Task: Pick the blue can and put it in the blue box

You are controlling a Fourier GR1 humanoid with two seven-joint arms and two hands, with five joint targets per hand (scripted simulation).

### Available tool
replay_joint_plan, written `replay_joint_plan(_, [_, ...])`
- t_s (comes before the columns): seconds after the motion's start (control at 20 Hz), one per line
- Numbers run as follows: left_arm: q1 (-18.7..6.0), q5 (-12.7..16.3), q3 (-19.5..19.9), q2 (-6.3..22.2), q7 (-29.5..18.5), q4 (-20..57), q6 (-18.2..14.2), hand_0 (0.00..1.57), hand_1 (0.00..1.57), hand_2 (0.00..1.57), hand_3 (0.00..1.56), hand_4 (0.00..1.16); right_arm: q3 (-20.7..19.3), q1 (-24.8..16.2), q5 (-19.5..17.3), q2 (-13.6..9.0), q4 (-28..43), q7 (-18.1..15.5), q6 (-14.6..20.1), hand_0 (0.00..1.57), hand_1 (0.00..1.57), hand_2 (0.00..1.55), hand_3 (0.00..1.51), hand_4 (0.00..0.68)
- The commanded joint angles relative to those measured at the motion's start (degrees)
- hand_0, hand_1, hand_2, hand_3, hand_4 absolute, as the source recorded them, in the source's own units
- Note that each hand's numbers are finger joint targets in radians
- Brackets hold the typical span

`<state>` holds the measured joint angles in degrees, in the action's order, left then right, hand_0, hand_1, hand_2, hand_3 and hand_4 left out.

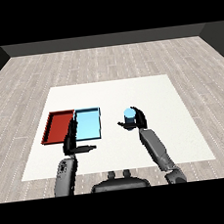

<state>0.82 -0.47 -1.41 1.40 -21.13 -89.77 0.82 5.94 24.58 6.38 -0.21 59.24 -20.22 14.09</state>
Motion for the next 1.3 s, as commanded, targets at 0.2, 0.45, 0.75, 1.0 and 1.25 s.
replay_joint_plan(0.2, [-4.18, 1.38, -2.13, -1.14, 0.82, 3.42, -1.24, 0.00, 0.00, 0.00, 0.00, 0.00, 7.69, 0.91, 2.50, 0.20, 6.47, 2.54, 4.27, 1.45, 1.45, 1.47, 1.34, 0.553])
replay_joint_plan(0.45, [-4.80, 1.20, -6.39, -1.39, 2.50, 2.10, -3.91, 0.00, 0.00, 0.00, 0.00, 0.00, 1.33, -1.93, -1.16, -1.22, 10.51, 4.40, -2.66, 1.44, 1.44, 1.47, 1.34, 0.563])
replay_joint_plan(0.75, [-7.02, 3.08, -13.28, -1.39, 5.60, 1.40, -10.48, 0.00, 0.00, 0.00, 0.00, 0.00, -0.15, -1.37, -1.36, -1.75, 11.18, 3.90, -5.38, 1.46, 1.46, 1.46, 1.37, 0.566])
replay_joint_plan(1.0, [-12.85, 7.08, -11.33, -1.40, 5.97, 5.92, -8.03, 0.00, 0.00, 0.00, 0.00, 0.00, 2.53, -1.18, -1.76, 0.16, 9.36, 2.35, -2.92, 1.46, 1.46, 1.47, 1.38, 0.552])
replay_joint_plan(1.25, [-8.32, 6.08, -15.92, -1.40, 7.56, 1.15, -9.47, 0.00, 0.00, 0.00, 0.00, 0.00, 2.47, -0.86, -4.29, -0.26, 14.43, 6.62, -3.55, 1.43, 1.43, 1.47, 1.39, 0.568])
